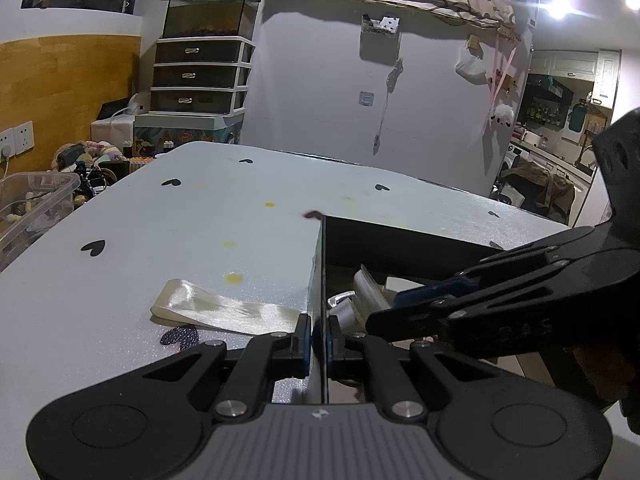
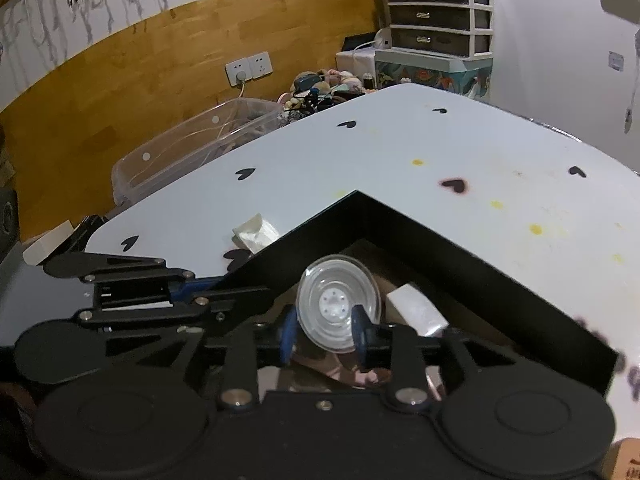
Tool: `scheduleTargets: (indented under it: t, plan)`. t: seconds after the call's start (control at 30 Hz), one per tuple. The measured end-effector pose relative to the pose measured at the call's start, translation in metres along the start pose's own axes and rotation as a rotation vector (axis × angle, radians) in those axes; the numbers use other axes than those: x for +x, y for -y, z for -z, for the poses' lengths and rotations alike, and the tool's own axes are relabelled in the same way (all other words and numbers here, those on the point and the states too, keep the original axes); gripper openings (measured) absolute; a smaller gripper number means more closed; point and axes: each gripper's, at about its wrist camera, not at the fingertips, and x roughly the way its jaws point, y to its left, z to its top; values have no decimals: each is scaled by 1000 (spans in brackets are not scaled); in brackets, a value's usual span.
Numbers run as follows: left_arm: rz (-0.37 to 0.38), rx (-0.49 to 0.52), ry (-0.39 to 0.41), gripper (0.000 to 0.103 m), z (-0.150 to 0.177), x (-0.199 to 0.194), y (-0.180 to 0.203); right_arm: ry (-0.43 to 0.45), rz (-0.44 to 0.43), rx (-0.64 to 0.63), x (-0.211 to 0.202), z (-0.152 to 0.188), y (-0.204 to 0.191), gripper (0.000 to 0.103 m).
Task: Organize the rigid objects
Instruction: 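Lower the clear tape roll into the black box and open the right gripper, then move the right gripper to the carved wooden stamp block and grasp it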
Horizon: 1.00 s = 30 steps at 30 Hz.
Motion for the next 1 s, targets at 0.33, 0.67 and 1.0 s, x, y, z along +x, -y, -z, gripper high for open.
scheduleTargets:
  t: [0.33, 0.67, 1.0]
  plan:
    - [-5, 1, -1, 7, 1, 0, 0, 104, 23, -11, -38, 0, -2, 63]
    - [-14, 7, -2, 6, 0, -1, 1, 224, 75, -32, -89, 16, -8, 101]
    - [-21, 14, -1, 6, -1, -2, 3, 333, 241, 33, -139, 57, 3, 103]
